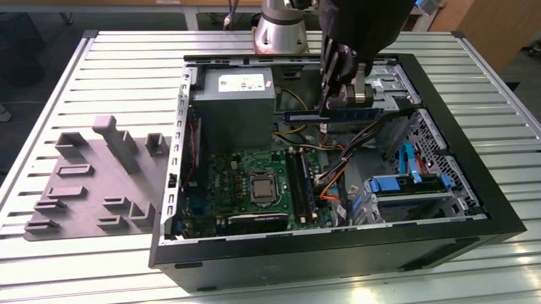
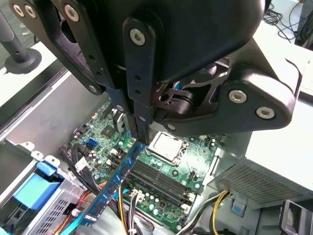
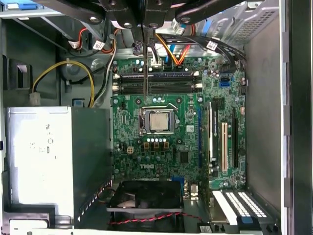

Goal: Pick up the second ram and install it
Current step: 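Pick up the second ram and move it above second insertion slot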

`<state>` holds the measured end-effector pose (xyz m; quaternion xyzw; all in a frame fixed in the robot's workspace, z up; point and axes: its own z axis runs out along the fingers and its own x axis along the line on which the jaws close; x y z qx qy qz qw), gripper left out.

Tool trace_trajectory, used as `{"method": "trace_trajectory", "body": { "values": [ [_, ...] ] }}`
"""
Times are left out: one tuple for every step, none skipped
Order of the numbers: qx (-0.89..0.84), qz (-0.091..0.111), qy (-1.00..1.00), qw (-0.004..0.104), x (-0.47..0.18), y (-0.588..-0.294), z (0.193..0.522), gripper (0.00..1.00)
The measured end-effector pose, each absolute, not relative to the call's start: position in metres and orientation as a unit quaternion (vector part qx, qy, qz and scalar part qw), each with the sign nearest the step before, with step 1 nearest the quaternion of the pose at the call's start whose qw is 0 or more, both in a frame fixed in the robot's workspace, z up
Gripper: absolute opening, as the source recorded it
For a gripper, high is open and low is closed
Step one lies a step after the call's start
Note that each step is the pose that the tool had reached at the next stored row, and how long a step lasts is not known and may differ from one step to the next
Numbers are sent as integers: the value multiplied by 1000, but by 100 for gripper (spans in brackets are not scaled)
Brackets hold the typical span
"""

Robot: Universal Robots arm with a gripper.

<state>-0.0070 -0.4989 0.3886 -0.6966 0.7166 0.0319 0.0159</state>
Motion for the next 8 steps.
{"method": "trace_trajectory", "body": {
  "values": [
    [-697,32,717,16,-8,-499,389,12],
    [-697,32,717,16,-9,-499,389,12],
    [-697,32,717,16,-11,-499,389,12],
    [-697,32,717,16,-12,-499,389,12],
    [-697,32,717,16,-13,-499,389,12],
    [-697,32,717,16,-14,-499,389,12],
    [-697,32,717,16,-15,-499,389,12],
    [-697,32,717,16,-17,-499,389,12]
  ]
}}
